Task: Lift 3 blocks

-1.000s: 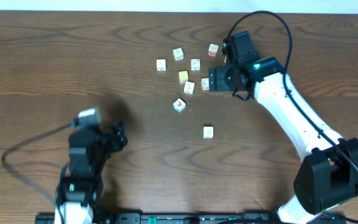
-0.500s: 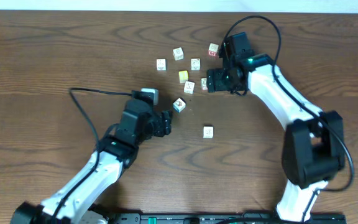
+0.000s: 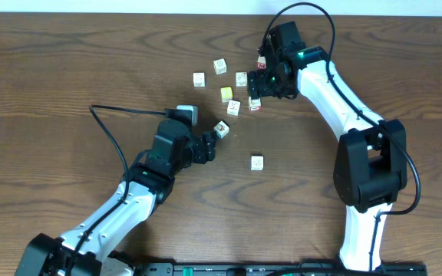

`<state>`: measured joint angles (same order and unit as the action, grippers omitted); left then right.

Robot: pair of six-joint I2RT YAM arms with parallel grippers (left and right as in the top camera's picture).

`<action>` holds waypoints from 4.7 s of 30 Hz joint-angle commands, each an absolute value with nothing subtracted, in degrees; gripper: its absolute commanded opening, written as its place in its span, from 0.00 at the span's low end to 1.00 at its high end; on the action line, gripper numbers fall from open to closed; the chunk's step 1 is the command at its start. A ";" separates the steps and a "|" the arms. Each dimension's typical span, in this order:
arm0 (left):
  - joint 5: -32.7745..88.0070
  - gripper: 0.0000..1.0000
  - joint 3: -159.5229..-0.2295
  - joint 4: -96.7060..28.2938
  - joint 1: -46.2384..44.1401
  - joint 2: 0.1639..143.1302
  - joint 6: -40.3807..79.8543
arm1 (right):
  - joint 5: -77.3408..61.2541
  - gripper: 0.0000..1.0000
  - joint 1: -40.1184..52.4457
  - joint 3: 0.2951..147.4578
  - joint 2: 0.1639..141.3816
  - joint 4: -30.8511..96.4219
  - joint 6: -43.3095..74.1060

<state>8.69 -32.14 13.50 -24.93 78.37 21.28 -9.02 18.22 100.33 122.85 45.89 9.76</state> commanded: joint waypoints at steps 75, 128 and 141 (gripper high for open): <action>1.06 0.72 -44.93 23.18 -28.71 107.77 25.56 | -7.09 0.07 20.67 101.30 131.15 44.64 6.98; 4.73 0.65 -53.87 8.58 -29.93 103.07 -3.46 | -8.05 0.01 20.32 63.99 103.61 49.52 16.88; 5.15 0.50 -53.89 7.70 -29.91 108.36 -8.36 | -8.05 0.01 21.10 62.06 103.61 47.13 17.80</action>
